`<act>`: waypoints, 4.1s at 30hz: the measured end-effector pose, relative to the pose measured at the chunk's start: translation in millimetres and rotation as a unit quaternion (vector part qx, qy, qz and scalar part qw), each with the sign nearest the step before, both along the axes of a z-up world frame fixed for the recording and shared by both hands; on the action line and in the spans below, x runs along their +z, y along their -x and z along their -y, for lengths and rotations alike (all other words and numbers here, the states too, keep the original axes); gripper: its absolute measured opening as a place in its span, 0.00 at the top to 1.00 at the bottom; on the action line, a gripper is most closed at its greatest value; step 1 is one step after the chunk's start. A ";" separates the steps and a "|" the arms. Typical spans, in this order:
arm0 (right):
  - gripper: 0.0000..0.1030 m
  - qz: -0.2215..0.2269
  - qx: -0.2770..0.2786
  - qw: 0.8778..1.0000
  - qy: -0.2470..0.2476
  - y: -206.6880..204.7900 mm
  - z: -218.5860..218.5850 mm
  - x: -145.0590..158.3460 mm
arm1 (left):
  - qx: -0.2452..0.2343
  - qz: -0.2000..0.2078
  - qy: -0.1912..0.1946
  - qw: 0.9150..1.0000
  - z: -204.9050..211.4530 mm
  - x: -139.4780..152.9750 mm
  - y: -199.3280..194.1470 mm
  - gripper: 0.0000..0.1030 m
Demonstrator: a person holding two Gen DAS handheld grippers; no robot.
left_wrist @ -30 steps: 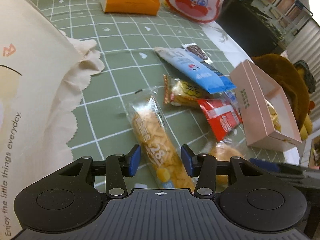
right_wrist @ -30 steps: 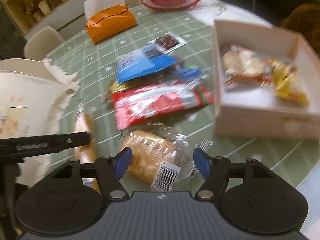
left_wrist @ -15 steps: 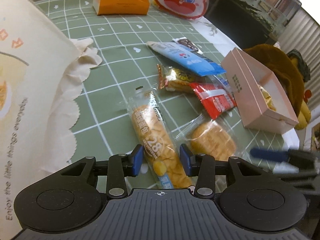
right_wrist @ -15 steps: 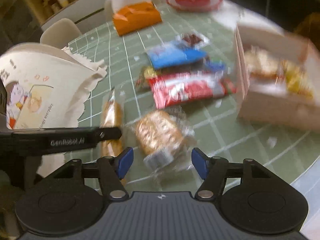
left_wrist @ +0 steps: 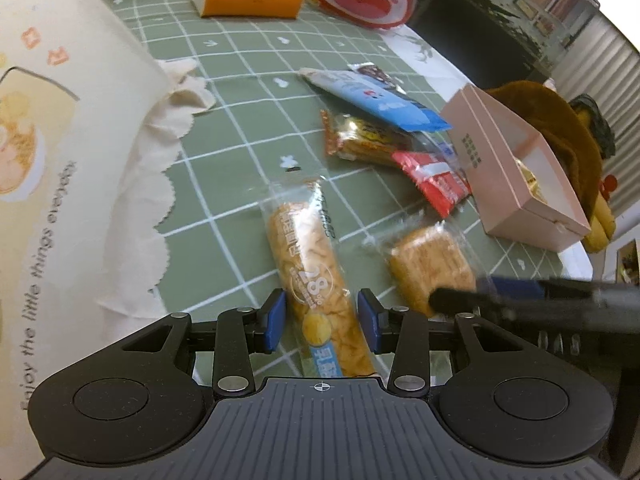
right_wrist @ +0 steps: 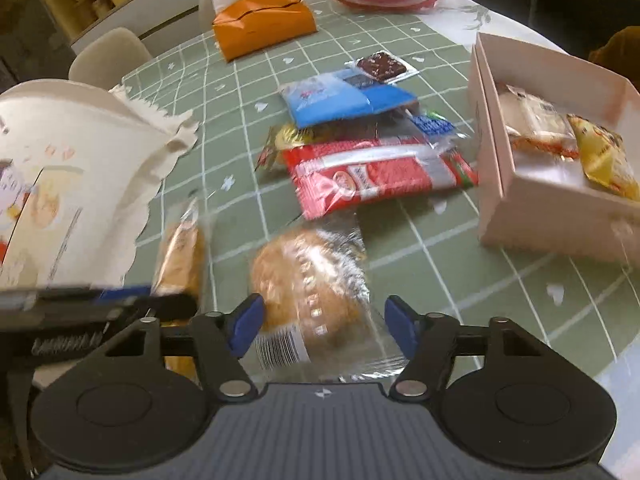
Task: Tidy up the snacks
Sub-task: 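Move left tool to the long wafer-stick pack while right tool approaches the round bread pack, then close the left tool on the wafer-stick pack while right tool closes on the bread pack, then carry both packs over the pink box and open both tools to drop them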
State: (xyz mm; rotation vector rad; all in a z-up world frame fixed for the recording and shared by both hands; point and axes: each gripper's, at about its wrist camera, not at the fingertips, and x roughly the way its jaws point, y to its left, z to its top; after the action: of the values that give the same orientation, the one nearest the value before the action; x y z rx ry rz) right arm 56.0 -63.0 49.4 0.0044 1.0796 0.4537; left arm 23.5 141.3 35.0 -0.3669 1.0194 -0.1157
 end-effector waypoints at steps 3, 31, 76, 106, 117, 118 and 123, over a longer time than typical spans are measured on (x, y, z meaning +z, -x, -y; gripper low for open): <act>0.46 -0.006 -0.013 1.000 -0.007 16.9 11.5 1.2 | -0.014 -0.003 0.005 1.000 8.1 -2.3 -0.3 0.58; 0.42 0.032 -0.063 0.997 0.024 60.0 30.4 15.6 | -0.041 0.002 0.017 0.999 25.8 3.5 26.5 0.57; 0.38 0.021 -0.112 0.991 0.073 69.7 102.9 -4.7 | -0.081 -0.025 0.015 0.996 73.6 2.4 37.0 0.67; 0.49 0.037 -0.078 0.995 0.051 81.0 77.0 5.4 | -0.053 -0.042 0.057 0.996 55.4 -3.4 51.7 0.69; 0.49 0.033 -0.143 0.989 0.029 95.3 109.4 4.0 | -0.130 -0.018 0.050 0.990 97.8 21.5 66.6 0.69; 0.49 0.034 -0.148 0.988 0.029 95.4 113.7 5.1 | -0.135 -0.016 0.050 0.989 103.4 22.3 65.3 0.69; 0.49 0.042 -0.171 0.984 0.027 93.1 136.4 17.5 | -0.148 -0.006 0.063 0.987 122.5 31.6 55.0 0.69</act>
State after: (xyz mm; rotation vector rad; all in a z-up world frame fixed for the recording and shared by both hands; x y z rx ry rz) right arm -37.1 -199.4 67.0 0.1195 0.9837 0.1135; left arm -31.5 18.8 66.6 -0.3287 1.0778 -0.4473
